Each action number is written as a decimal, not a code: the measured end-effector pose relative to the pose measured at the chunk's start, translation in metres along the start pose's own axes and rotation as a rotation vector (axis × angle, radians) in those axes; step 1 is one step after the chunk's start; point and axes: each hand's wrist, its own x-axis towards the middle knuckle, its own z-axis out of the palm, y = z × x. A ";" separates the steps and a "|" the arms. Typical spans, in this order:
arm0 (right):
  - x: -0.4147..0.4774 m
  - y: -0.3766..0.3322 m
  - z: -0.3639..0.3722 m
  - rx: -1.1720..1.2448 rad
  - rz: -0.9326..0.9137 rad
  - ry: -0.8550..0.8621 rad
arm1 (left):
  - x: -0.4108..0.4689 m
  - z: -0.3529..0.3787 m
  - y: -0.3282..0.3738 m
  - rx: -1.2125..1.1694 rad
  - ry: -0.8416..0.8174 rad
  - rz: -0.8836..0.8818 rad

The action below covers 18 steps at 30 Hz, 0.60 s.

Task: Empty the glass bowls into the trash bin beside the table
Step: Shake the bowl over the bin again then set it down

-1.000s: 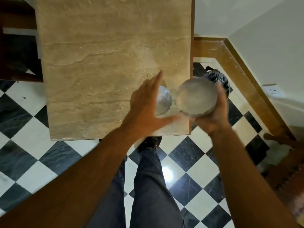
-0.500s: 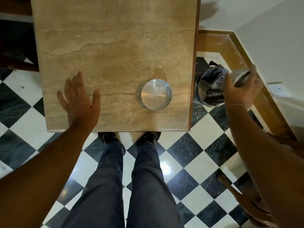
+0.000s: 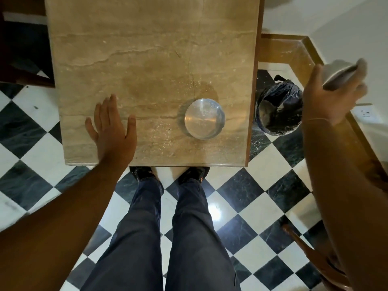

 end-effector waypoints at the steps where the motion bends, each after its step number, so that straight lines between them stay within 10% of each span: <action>1: 0.000 -0.004 0.003 -0.018 -0.046 0.050 | -0.001 0.000 -0.001 -0.002 -0.002 -0.003; 5: -0.017 0.016 0.010 -0.101 0.140 -0.339 | -0.004 -0.001 0.004 -0.001 -0.051 0.015; 9: -0.008 -0.002 0.010 -0.030 -0.007 -0.087 | -0.004 -0.003 0.005 -0.015 -0.014 0.018; 13: -0.028 0.026 0.011 -0.096 0.256 -0.386 | -0.003 -0.004 0.009 -0.021 -0.061 0.034; 18: -0.028 -0.004 -0.013 0.531 0.437 -0.346 | -0.001 -0.013 0.017 -0.104 -0.054 0.027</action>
